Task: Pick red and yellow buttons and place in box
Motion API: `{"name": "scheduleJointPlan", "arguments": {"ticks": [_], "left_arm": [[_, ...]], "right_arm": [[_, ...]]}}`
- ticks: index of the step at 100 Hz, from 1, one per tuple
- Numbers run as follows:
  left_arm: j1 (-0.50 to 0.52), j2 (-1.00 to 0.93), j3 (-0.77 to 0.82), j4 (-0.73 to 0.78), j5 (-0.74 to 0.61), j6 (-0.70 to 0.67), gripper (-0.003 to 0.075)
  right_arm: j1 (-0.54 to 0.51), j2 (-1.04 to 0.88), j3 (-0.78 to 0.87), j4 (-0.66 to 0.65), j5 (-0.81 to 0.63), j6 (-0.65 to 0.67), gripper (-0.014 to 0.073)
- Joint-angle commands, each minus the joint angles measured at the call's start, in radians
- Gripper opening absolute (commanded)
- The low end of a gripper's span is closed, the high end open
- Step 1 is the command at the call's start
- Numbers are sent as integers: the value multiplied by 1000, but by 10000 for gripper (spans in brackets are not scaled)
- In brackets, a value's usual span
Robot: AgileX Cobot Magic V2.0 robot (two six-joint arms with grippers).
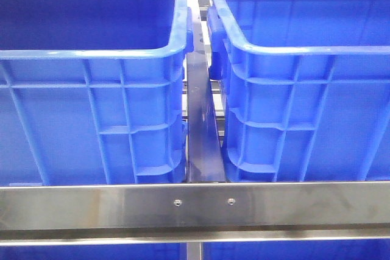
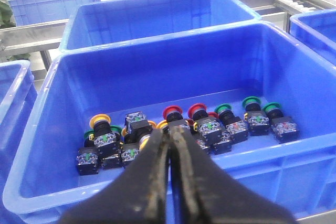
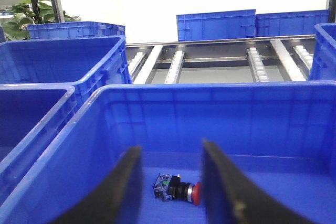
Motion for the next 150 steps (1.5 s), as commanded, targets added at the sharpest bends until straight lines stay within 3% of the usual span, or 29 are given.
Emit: {"name": "scheduleJointPlan", "arguments": {"ticks": [1,9,59,71,83,93,116,150], "left_arm": [[1,13,-23,-7,-80,-8,-19],[1,13,-23,-7,-80,-8,-19],[1,13,-23,-5,-83,-2,-3],[1,13,-23,-5,-83,-2,152],[1,13,-23,-5,-83,-2,408],[1,13,-23,-5,-86,-2,515],[1,81,-54,-5,-83,-2,515],[1,582,-383,-5,-6,-85,515]], "right_arm": [[-4,4,-24,4,-20,-11,71],[-4,4,-24,4,-20,-11,-74],[-4,4,-24,4,-20,-11,-67],[-4,4,-24,4,-20,-11,-67],[-4,4,-24,4,-20,-11,-67],[-4,4,-24,4,-20,-11,-67],[-4,4,-24,4,-20,-11,-67],[-4,4,-24,4,-20,-11,-67]]}}
